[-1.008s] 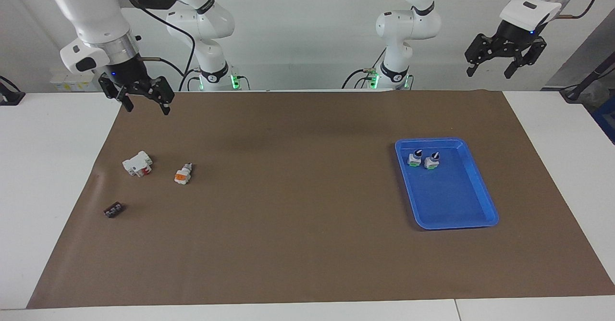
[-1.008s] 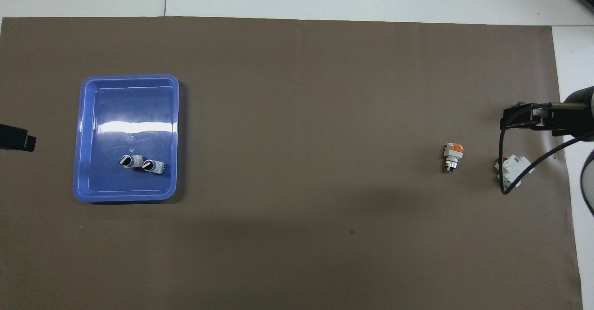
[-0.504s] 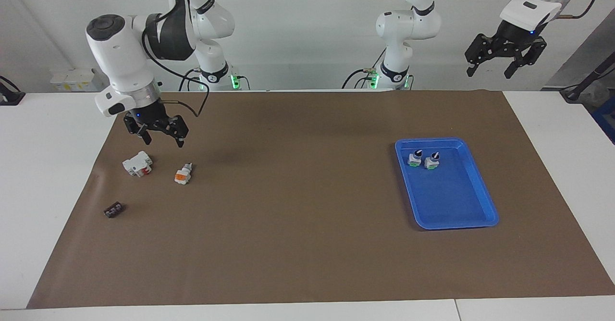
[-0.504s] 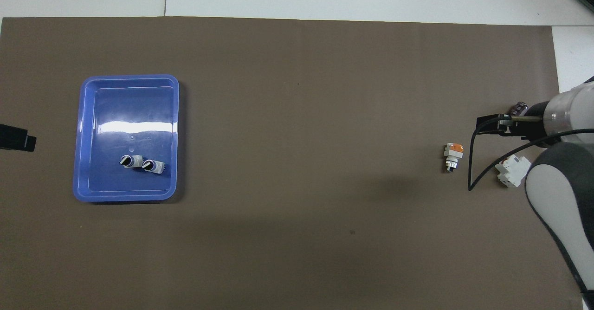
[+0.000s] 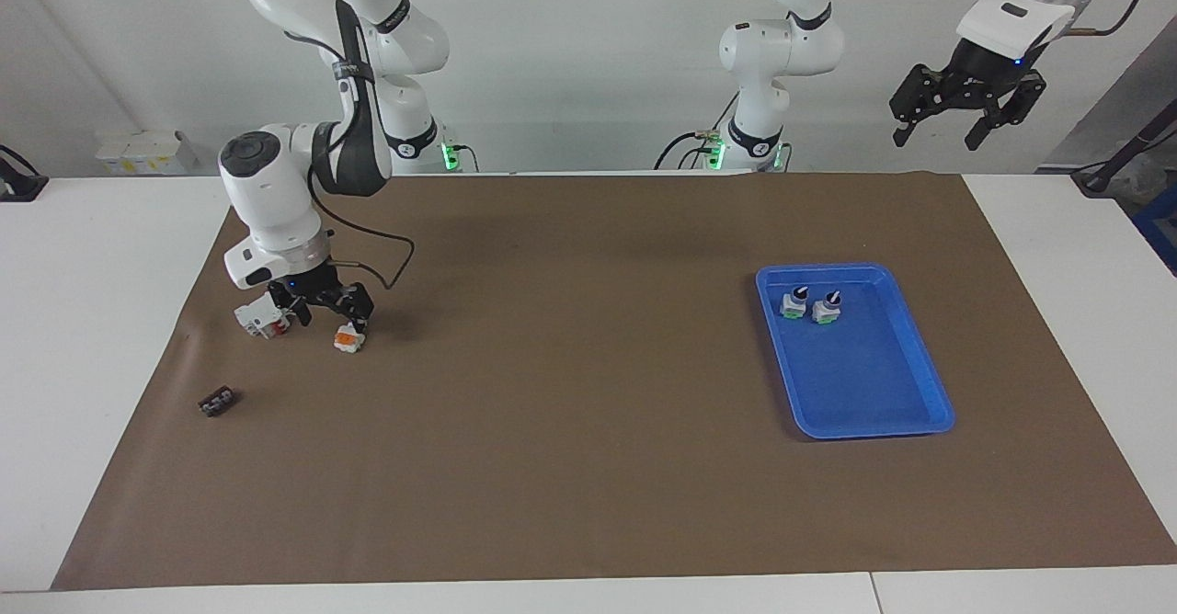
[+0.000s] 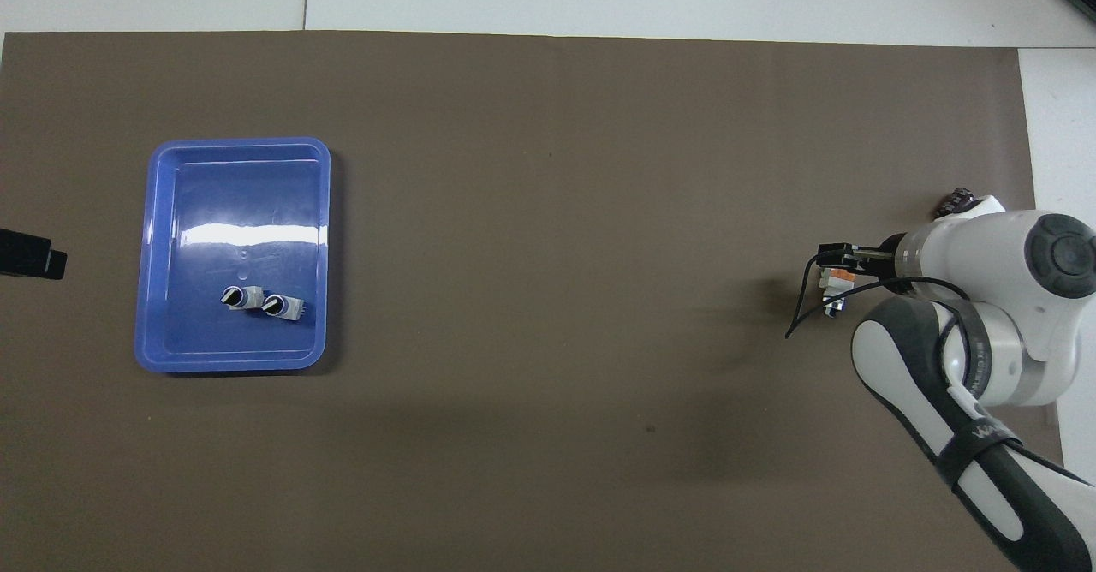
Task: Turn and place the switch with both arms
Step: 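Lower the right gripper onto the orange-and-white switch and grasp it, then lift the switch with the right gripper while the left gripper reaches toward it, then close the left gripper on the switch held by the right gripper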
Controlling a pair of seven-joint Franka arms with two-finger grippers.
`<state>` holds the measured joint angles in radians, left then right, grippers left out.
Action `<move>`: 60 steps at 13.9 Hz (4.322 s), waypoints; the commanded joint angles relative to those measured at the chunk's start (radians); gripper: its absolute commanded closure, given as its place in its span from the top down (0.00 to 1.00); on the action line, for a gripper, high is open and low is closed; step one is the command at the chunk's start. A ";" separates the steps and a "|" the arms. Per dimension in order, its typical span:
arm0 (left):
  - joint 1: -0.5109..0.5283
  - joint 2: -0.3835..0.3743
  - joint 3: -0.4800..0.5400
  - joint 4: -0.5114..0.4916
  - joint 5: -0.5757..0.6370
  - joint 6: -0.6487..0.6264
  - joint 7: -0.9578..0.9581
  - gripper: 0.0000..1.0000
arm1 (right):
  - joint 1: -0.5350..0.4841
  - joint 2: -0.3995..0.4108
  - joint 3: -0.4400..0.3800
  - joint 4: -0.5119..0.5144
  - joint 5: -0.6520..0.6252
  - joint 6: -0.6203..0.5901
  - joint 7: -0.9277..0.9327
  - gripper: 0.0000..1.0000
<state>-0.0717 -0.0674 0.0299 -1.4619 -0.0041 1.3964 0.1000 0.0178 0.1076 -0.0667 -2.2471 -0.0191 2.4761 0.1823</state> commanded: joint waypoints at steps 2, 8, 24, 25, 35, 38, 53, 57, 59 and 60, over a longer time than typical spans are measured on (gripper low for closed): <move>0.004 -0.026 0.001 -0.034 -0.011 0.012 0.007 1.00 | -0.016 0.023 0.007 -0.037 -0.010 0.070 0.039 1.00; 0.004 -0.026 0.001 -0.034 -0.011 0.012 0.007 1.00 | -0.018 0.069 0.007 -0.048 -0.004 0.116 0.051 0.85; 0.004 -0.031 0.001 -0.035 -0.011 -0.017 0.007 1.00 | 0.106 0.064 0.129 0.486 0.520 -0.571 0.727 0.00; 0.004 -0.032 0.001 -0.037 -0.011 -0.017 0.007 1.00 | 0.106 0.049 0.155 0.494 0.554 -0.571 0.796 0.00; -0.025 -0.049 -0.031 -0.072 -0.014 -0.007 -0.034 1.00 | 0.148 0.035 0.265 0.567 0.979 -0.487 1.227 0.00; -0.040 -0.061 -0.086 -0.092 -0.039 0.013 -0.077 0.85 | 0.209 0.041 0.269 0.589 1.001 -0.418 1.396 0.00; -0.085 -0.063 -0.191 -0.143 -0.490 0.305 0.055 0.51 | 0.382 0.061 0.269 0.589 0.985 -0.138 1.462 0.00; -0.118 -0.054 -0.191 -0.149 -0.507 0.392 0.072 0.44 | 0.393 0.061 0.269 0.589 0.985 -0.118 1.468 0.00; -0.119 -0.054 -0.191 -0.162 -0.507 0.389 0.108 0.44 | 0.395 0.061 0.269 0.589 0.982 -0.118 1.468 0.00; -0.114 -0.055 -0.189 -0.166 -0.507 0.382 0.133 0.44 | 0.395 0.061 0.269 0.589 0.982 -0.118 1.468 0.00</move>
<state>-0.1803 -0.1065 -0.1723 -1.5900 -0.4919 1.7558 0.1736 0.4106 0.1565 0.1996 -1.6758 0.9608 2.3396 1.6279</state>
